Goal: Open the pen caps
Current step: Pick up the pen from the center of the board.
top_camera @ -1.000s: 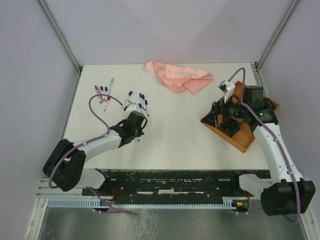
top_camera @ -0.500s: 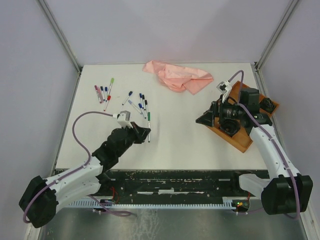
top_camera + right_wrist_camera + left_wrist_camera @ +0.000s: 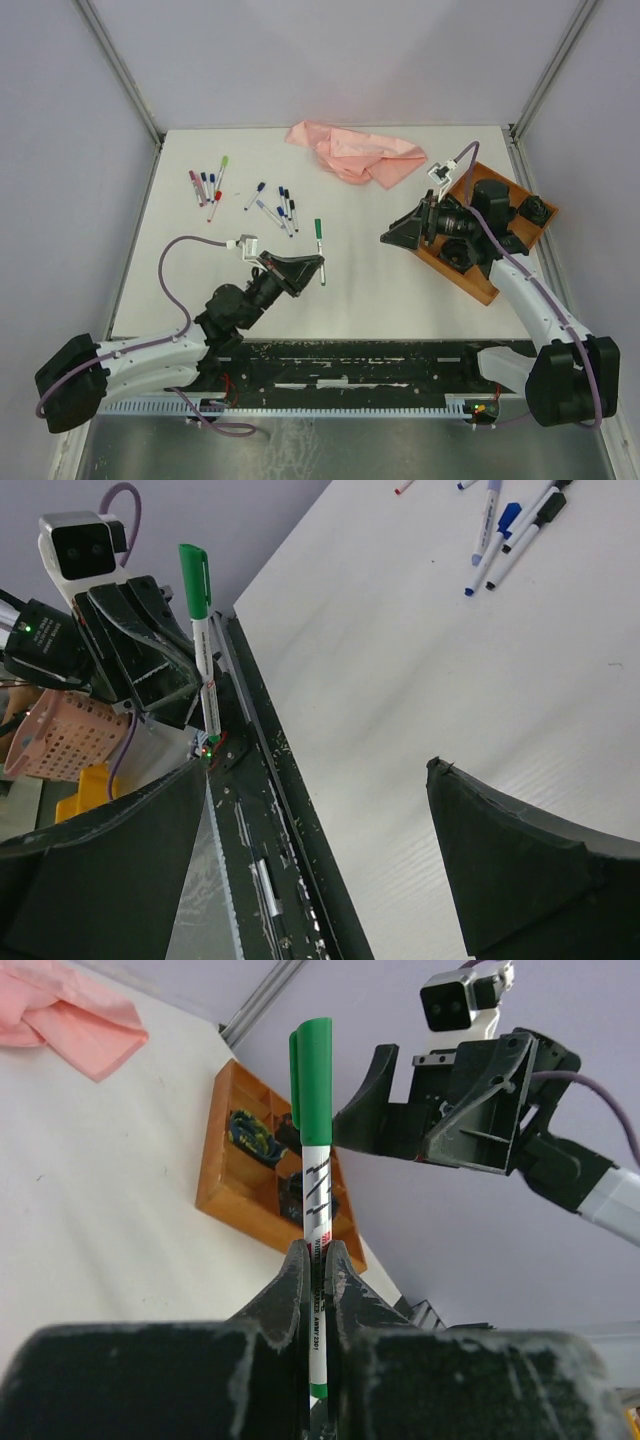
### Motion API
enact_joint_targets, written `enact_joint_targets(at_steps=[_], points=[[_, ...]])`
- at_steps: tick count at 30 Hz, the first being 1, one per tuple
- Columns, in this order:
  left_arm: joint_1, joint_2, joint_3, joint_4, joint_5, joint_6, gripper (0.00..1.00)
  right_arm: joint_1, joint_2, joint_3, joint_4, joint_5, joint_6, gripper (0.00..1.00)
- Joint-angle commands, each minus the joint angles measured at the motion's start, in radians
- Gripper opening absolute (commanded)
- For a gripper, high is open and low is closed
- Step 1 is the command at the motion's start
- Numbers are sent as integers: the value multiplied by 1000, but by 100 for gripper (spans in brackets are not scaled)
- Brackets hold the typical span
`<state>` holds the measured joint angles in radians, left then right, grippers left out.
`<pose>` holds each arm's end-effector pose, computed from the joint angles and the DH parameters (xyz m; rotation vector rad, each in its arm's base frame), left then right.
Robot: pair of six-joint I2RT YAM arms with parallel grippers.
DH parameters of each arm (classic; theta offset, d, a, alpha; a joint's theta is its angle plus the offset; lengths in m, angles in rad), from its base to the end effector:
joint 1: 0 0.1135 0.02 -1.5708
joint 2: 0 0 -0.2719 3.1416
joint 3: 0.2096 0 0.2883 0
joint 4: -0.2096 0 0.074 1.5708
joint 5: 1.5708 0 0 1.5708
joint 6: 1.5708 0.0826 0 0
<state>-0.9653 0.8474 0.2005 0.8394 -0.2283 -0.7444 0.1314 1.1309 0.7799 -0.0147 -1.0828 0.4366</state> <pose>0.1593 -0.1972 0.2248 -0.0418 1.5042 -1.2526 0.2828 0.1110 0.2786 -0.4703 1.9252 1.4101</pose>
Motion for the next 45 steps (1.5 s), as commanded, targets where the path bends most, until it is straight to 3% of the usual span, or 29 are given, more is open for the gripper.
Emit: enact_joint_targets(at_steps=[1,4,8,11,24,38,45], points=[[-31,43,-10,241,-97,22,3,18,8,-25,253,-45,171,99],[-54,94,-7,317,-129,25,3,27,12,-69,432,-32,314,99],[-90,173,19,403,-166,35,3,36,22,-204,945,31,613,99],[-126,240,47,459,-196,52,3,51,26,-252,1134,75,695,99],[-208,522,196,642,-224,145,3,118,27,-230,1010,58,640,93],[-208,600,263,639,-143,141,3,199,47,-177,874,12,570,62],[-208,607,257,642,-132,130,3,204,54,-165,839,12,563,52]])
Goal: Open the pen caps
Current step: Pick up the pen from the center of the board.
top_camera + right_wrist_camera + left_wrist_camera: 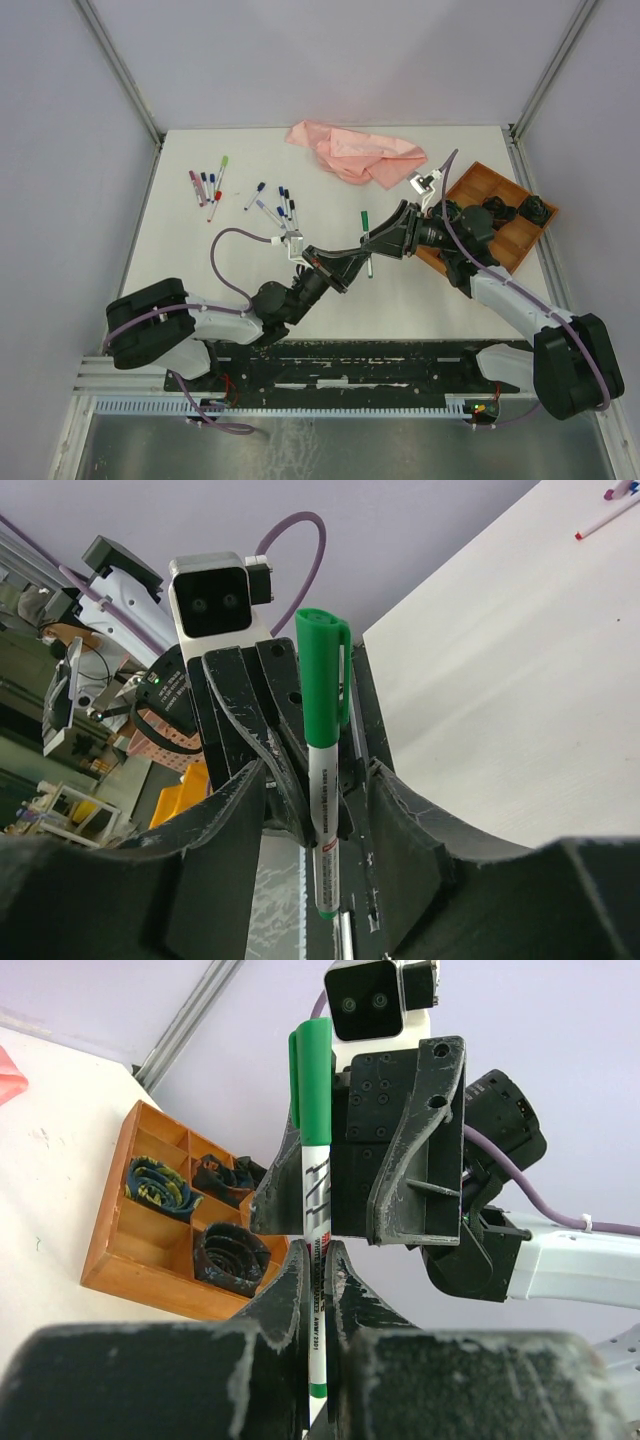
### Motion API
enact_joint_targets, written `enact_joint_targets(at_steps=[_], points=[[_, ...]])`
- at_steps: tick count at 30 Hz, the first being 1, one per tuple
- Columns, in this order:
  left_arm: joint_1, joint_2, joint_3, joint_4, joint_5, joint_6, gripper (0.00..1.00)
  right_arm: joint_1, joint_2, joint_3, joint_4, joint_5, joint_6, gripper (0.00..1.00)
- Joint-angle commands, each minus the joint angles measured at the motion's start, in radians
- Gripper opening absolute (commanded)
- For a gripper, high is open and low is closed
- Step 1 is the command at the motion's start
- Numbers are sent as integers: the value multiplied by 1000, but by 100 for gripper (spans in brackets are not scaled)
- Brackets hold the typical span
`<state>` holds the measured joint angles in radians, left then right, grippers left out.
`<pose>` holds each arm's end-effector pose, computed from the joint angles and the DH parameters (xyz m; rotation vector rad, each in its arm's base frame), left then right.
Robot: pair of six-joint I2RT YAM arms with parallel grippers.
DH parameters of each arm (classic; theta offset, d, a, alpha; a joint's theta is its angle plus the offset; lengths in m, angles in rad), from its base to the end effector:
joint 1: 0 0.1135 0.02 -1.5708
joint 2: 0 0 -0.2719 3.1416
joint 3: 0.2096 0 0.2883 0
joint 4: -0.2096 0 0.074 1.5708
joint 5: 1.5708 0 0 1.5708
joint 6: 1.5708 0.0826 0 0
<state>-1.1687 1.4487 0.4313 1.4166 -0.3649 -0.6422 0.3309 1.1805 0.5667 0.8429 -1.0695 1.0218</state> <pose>0.1545 -0.2879 0.2338 -0.0105 1.3164 -1.3594 0.2530 0.1635 0.2774 -0.5093 1.6721 1.7519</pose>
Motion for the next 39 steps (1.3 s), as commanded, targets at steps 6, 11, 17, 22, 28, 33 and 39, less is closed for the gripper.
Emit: enact_joint_targets(at_steps=[6,11,17,22,28,33,39], points=[[-5,6,20,68,4,26,3,11,8,53,-28,-6,-33,36],[-5,6,12,71,-4,15,3,13,8,56,-33,-14,-48,19],[-4,6,-9,75,1,-24,23,15,5,73,-74,-29,-86,4],[-4,-2,-46,76,17,-66,49,14,5,89,-113,-41,-108,1],[-4,-10,-48,21,63,-79,59,15,8,93,-122,-43,-109,0],[-5,10,-23,6,90,-77,56,15,9,95,-124,-45,-113,1],[-3,39,-11,7,95,-79,33,14,6,96,-141,-46,-124,1]])
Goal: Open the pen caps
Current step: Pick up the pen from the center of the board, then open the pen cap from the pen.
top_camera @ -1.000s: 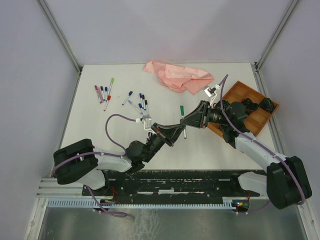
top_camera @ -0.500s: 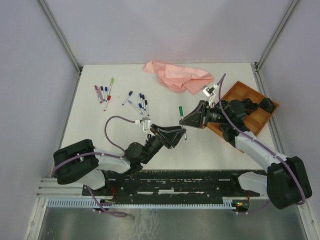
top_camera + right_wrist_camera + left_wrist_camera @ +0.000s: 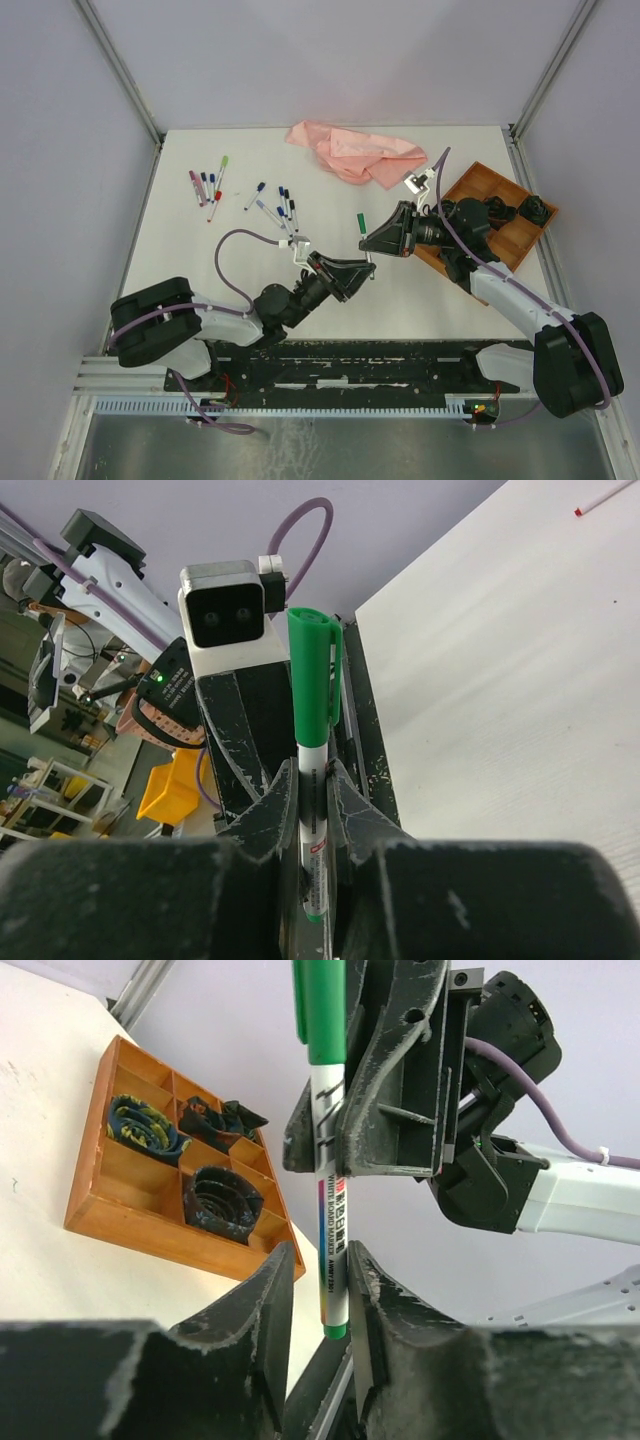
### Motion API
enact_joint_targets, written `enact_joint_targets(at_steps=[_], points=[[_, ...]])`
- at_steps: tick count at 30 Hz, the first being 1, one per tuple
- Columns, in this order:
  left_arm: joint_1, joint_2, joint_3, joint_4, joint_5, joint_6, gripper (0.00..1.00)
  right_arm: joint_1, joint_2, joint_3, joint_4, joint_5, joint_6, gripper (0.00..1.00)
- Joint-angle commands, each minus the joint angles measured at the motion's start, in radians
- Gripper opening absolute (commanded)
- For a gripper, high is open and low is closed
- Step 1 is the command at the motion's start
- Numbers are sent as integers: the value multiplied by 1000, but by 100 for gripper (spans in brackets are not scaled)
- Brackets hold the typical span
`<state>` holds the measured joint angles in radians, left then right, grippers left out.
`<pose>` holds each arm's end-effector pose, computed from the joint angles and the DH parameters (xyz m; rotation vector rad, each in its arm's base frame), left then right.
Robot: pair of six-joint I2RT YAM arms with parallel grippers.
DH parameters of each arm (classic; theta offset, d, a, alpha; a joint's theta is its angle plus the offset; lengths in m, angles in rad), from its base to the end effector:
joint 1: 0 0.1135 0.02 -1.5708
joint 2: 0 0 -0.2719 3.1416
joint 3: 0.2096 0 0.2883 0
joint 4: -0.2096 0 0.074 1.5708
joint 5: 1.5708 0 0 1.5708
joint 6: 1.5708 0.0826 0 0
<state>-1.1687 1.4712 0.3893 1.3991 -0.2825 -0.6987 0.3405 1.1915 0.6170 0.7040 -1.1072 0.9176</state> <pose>0.1480 -0.2892 0.2111 0.0578 1.4036 -1.4134 0.2568 0.1694 0.2775 -0.5776 1.7160 1.7320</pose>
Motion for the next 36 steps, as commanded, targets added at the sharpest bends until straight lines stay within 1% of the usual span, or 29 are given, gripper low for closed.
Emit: enact_joint_targets(at_steps=[1,2,4,5,6,9,12,14,19,21,23,25,28,30,31,32,33,34,36], points=[[-3,18,33,26,12,-22,29,5,-6,47,-9,-8,-25,2],[-3,19,35,25,12,-20,24,5,-6,48,-16,-8,-27,2],[-2,19,41,24,13,-14,11,5,-7,51,-41,-8,-41,4],[-3,17,43,24,14,-9,5,6,-7,53,-58,-9,-51,5],[-2,14,47,21,13,-4,3,7,-7,56,-73,-10,-60,7],[-2,6,54,17,2,8,3,12,-10,54,-84,-12,-72,20],[1,1,60,17,-8,14,3,20,-10,53,-83,-11,-77,27],[3,0,64,17,-8,14,3,24,-10,49,-84,-12,-82,30],[3,3,70,17,-5,12,3,39,-8,49,-83,-11,-95,31],[3,6,70,18,-1,9,3,39,-9,49,-80,-11,-96,29],[4,9,68,20,1,4,3,40,-10,51,-80,-11,-97,26],[3,11,66,24,2,1,3,39,-10,54,-79,-11,-98,19],[4,11,61,31,7,2,3,40,-8,58,-82,-13,-102,1],[3,10,57,37,13,3,3,40,-7,62,-95,-13,-112,0],[3,9,53,38,14,4,4,39,-7,66,-106,-14,-118,0],[4,6,48,40,13,2,10,40,-7,71,-117,-17,-127,0],[3,1,40,43,11,0,17,40,-7,75,-130,-18,-134,0],[3,-3,28,47,10,-2,28,39,-7,81,-154,-20,-145,0],[3,-17,2,53,4,-9,42,39,-6,95,-204,-23,-174,0]])
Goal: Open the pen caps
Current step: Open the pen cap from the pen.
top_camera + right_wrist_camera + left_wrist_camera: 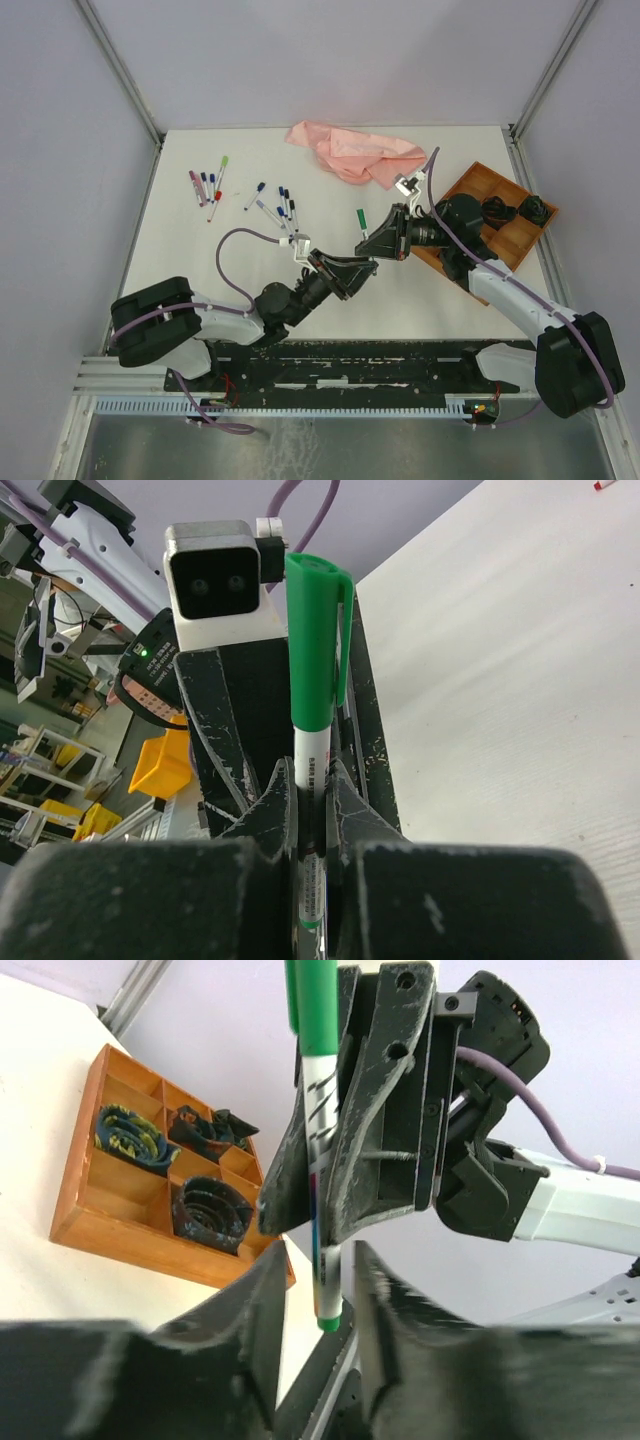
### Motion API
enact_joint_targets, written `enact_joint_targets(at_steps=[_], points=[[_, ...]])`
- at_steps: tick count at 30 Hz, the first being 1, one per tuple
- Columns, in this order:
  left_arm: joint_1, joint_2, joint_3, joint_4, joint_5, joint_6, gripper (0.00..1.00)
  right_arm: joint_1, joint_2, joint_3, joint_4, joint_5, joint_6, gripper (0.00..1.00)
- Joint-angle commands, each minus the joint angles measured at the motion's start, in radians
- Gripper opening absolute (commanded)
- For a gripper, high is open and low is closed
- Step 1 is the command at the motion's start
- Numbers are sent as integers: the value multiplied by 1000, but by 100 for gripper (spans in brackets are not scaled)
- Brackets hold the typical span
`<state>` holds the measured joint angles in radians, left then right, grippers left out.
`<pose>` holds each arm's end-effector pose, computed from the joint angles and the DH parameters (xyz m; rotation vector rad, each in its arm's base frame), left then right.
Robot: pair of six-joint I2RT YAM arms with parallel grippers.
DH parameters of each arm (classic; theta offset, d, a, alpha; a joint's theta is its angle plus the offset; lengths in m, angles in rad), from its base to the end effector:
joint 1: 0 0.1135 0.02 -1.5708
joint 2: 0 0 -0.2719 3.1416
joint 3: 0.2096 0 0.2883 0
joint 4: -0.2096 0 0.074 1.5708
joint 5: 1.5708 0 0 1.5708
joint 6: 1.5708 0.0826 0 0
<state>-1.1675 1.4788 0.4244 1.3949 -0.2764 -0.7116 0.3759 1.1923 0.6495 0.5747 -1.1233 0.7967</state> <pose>0.1507 -0.2957 0.2199 0.0465 1.3831 -1.4398 0.2533 0.1800 0.2754 -0.6661 1.7395 1.7110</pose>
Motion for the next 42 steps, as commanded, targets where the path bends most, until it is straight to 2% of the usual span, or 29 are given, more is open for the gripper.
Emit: enact_joint_targets(at_steps=[1,6,8,12,15,18,22,29,32,42], points=[[2,-34,-47,59,-3,0,46,4,-7,70,-107,-6,-71,0],[7,-110,-108,38,19,5,66,5,6,130,-307,2,-185,0],[24,-174,-118,-50,35,-18,69,3,7,148,-374,10,-233,0],[139,-291,-79,-293,144,-123,69,6,7,164,-452,21,-299,0],[223,-351,-72,-328,219,-182,70,12,7,188,-546,46,-382,0],[266,-402,-17,-456,203,-215,69,25,7,212,-650,81,-468,0],[267,-419,139,-773,109,-204,69,43,9,228,-712,114,-527,0],[250,-360,300,-1068,-36,-269,67,55,10,241,-755,151,-572,0],[233,-322,354,-1129,-66,-293,65,56,9,242,-761,156,-578,0],[189,-259,403,-1123,-99,-303,53,63,10,241,-768,175,-592,0]])
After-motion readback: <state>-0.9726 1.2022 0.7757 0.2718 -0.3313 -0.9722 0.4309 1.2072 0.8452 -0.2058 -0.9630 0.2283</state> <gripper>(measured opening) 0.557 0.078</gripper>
